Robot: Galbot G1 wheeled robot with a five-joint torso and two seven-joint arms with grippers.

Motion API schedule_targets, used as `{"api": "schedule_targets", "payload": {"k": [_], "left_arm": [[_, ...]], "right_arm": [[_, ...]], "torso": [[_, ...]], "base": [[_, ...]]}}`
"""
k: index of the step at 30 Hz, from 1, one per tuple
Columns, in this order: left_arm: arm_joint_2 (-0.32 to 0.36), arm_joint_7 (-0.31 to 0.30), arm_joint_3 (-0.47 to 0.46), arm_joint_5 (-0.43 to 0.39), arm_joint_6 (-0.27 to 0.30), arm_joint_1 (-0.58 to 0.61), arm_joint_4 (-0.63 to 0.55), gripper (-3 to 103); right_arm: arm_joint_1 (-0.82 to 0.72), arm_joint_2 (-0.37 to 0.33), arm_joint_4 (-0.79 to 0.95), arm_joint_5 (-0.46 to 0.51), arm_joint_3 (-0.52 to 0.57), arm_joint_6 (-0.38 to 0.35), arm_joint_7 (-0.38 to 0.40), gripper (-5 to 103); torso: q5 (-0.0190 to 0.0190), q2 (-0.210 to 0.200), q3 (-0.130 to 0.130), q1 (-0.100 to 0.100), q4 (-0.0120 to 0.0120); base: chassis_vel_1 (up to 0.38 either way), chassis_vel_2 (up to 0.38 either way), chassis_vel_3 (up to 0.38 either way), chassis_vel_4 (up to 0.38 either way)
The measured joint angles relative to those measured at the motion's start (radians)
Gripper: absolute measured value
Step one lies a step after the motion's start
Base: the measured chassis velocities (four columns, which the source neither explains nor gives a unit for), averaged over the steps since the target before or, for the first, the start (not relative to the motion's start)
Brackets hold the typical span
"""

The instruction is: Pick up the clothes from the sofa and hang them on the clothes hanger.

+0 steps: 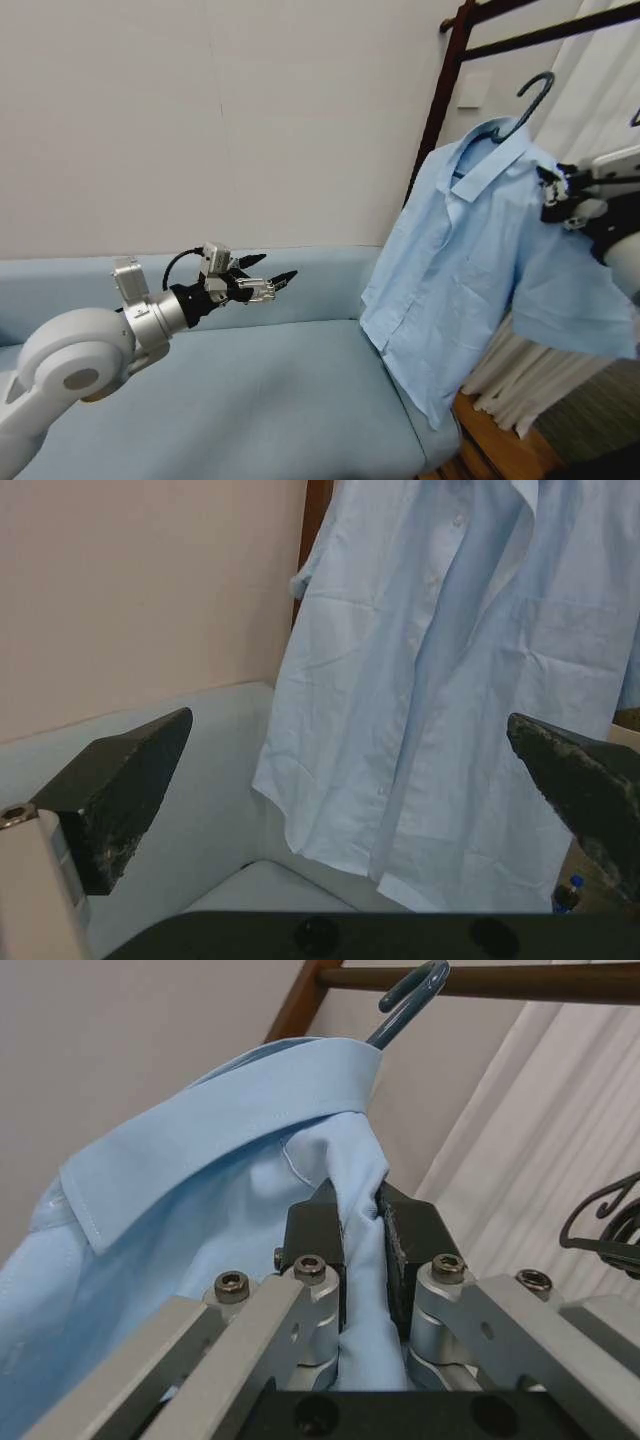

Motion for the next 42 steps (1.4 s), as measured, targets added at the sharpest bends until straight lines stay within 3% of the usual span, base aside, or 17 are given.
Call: {"api": "schedule_targets", "payload": {"k": [9,13,17,27,42], "left_arm": [[-0.03,0.029,0.012,0.04,0.0,0.013,0.031,100],[-0.047,0.049,0.013,0.061,0.0,0.021,0.049,100],[-0.078,0.067,0.013,0.081,0.0,0.037,0.056,100],[-0.125,0.115,0.006,0.123,-0.004,0.072,0.073,100],[-0.193,0.155,0.009,0.173,-0.01,0.1,0.089,100]], "right_arm": [[0.015,-0.09,-0.128,0.09,0.008,0.002,0.035,9],[0.032,-0.168,-0.2,0.115,0.026,0.003,0.03,9],[0.136,-0.252,-0.229,0.171,-0.064,0.004,0.047,9],[0.168,-0.317,-0.227,0.268,-0.092,0.005,0.12,9],[0.197,-0.416,-0.297,0.387,-0.093,0.006,0.148,9]], "torso": [[0.0007,0.0,0.0,0.0,-0.0001],[0.0003,0.0,0.0,0.0,0.0],[0.0001,0.0,0.0,0.0,-0.0001],[0.0004,0.0,0.0,0.0,-0.0001],[0.0003,0.0,0.0,0.0,0.0]], "base": [[0.0,0.0,0.0,0.0],[0.0,0.0,0.0,0.0],[0.0,0.0,0.0,0.0],[0.0,0.0,0.0,0.0],[0.0,0.0,0.0,0.0]]}}
